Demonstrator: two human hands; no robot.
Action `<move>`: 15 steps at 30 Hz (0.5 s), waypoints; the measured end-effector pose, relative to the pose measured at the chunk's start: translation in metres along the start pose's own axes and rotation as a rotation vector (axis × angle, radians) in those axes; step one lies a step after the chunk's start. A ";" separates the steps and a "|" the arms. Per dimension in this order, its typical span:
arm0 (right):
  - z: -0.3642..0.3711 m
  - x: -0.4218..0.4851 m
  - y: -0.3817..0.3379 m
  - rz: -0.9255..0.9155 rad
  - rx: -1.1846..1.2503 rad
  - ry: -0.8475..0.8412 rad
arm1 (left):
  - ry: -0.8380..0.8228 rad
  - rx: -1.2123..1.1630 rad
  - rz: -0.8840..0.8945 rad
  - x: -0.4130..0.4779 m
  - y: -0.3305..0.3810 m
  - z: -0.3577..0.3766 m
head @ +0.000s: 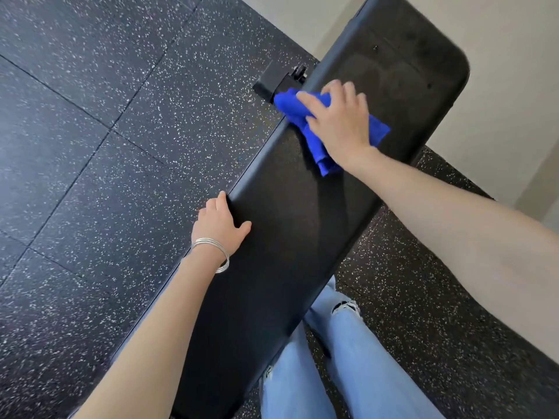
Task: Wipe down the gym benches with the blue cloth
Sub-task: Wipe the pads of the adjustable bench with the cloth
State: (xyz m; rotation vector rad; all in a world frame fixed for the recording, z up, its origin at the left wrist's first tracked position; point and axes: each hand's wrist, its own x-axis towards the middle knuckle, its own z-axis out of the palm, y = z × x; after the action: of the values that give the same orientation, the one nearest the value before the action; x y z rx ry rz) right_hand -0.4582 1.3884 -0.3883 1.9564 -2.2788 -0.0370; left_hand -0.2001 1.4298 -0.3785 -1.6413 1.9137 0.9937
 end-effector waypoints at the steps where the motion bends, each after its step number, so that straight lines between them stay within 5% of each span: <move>1: -0.002 0.006 0.001 0.118 0.036 -0.113 | 0.000 0.002 0.002 0.001 0.001 0.000; 5: -0.005 0.004 -0.030 0.403 0.173 -0.177 | 0.002 -0.002 0.010 0.003 0.003 -0.001; 11: -0.002 -0.042 -0.092 -0.093 0.212 -0.101 | 0.013 -0.020 0.031 0.004 0.001 0.001; 15: -0.001 -0.032 -0.080 -0.250 0.198 -0.029 | 0.021 -0.029 0.022 0.005 0.001 0.002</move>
State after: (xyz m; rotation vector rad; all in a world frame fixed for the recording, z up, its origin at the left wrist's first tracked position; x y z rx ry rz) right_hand -0.3752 1.4076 -0.3988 2.3446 -2.1115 0.1413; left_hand -0.2023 1.4282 -0.3831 -1.6561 1.9435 1.0219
